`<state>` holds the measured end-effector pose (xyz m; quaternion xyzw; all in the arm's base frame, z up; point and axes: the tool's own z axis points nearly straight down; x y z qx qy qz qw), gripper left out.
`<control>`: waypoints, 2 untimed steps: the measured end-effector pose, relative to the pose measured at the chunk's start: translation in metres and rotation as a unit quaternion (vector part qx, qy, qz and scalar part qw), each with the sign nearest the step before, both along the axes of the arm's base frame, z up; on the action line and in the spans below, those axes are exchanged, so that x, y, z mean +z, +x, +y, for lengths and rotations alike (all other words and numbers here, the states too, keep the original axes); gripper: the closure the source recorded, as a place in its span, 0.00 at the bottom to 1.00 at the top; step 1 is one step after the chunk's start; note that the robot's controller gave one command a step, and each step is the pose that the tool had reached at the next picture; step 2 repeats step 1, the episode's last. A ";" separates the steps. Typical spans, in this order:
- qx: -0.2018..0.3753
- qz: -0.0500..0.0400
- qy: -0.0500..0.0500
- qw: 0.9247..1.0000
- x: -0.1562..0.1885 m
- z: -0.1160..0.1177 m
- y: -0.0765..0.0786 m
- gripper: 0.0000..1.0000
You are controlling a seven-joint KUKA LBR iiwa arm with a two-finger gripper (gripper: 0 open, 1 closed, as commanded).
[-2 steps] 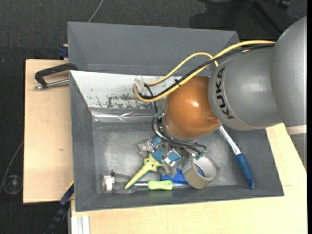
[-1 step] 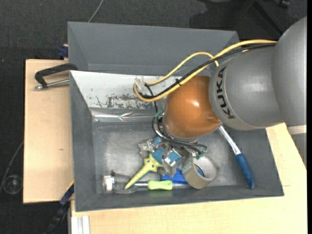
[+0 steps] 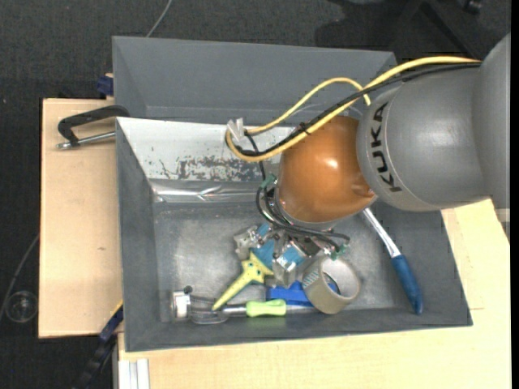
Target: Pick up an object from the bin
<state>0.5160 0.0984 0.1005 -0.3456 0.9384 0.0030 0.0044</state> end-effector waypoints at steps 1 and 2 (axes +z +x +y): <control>0.000 -0.004 0.001 1.000 0.015 0.001 0.002 1.00; 0.000 -0.004 0.001 1.000 0.015 0.001 0.002 1.00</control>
Offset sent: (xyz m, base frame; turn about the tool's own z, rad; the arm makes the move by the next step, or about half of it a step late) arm 0.0000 0.0000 0.0317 0.0000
